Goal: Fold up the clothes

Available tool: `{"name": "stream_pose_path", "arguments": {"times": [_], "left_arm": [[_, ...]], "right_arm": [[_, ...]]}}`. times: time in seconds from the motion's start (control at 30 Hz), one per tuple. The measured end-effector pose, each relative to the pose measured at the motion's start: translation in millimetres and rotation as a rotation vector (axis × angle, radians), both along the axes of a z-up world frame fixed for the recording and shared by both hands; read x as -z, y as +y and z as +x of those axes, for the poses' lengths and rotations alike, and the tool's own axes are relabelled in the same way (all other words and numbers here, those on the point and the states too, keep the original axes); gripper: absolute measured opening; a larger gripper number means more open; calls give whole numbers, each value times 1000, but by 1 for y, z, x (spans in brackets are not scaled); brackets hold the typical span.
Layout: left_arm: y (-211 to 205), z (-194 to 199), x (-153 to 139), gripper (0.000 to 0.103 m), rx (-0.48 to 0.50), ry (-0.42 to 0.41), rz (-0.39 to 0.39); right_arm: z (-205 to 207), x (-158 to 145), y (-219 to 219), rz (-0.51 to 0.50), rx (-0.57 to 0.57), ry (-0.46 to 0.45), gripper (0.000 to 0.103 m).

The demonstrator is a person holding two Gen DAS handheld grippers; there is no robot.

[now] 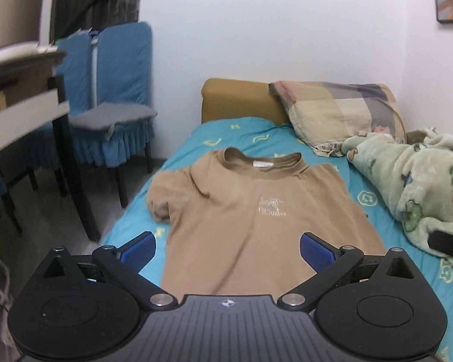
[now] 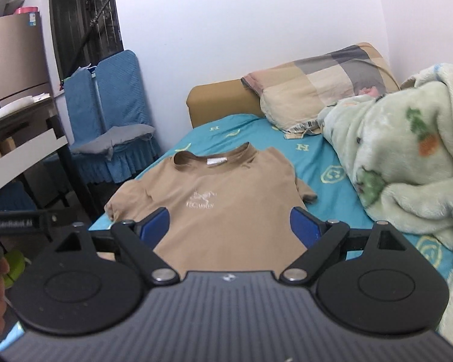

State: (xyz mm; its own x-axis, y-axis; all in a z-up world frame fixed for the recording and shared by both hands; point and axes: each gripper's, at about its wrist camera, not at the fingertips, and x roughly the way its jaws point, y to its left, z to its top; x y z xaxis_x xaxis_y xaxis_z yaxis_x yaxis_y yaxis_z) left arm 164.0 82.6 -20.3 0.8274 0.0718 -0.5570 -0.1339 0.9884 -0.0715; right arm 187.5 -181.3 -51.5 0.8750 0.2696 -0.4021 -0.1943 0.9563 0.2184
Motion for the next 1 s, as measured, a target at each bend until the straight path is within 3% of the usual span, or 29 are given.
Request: {"name": "stream_pose_path", "arguments": {"times": [0.2, 0.3, 0.47, 0.57, 0.73, 0.87, 1.0], "left_arm": [[31, 20, 27, 103, -133, 64, -166], [59, 41, 48, 102, -236, 80, -254], [102, 77, 80, 101, -361, 83, -319], [121, 103, 92, 100, -399, 69, -318], [144, 151, 109, 93, -373, 37, -326], [145, 192, 122, 87, -367, 36, -264], [143, 227, 135, 61, -397, 62, -207]], "right_arm": [[-3, 5, -10, 113, -28, 7, 88], [5, 11, -11, 163, -46, 43, 75], [22, 17, -7, 215, -47, 27, 75], [36, 19, -3, 237, -31, 15, 84], [62, 32, 0, 289, -28, 50, 84], [82, 50, -3, 325, 20, 122, 84], [101, 61, -9, 354, 74, 177, 84]]}}
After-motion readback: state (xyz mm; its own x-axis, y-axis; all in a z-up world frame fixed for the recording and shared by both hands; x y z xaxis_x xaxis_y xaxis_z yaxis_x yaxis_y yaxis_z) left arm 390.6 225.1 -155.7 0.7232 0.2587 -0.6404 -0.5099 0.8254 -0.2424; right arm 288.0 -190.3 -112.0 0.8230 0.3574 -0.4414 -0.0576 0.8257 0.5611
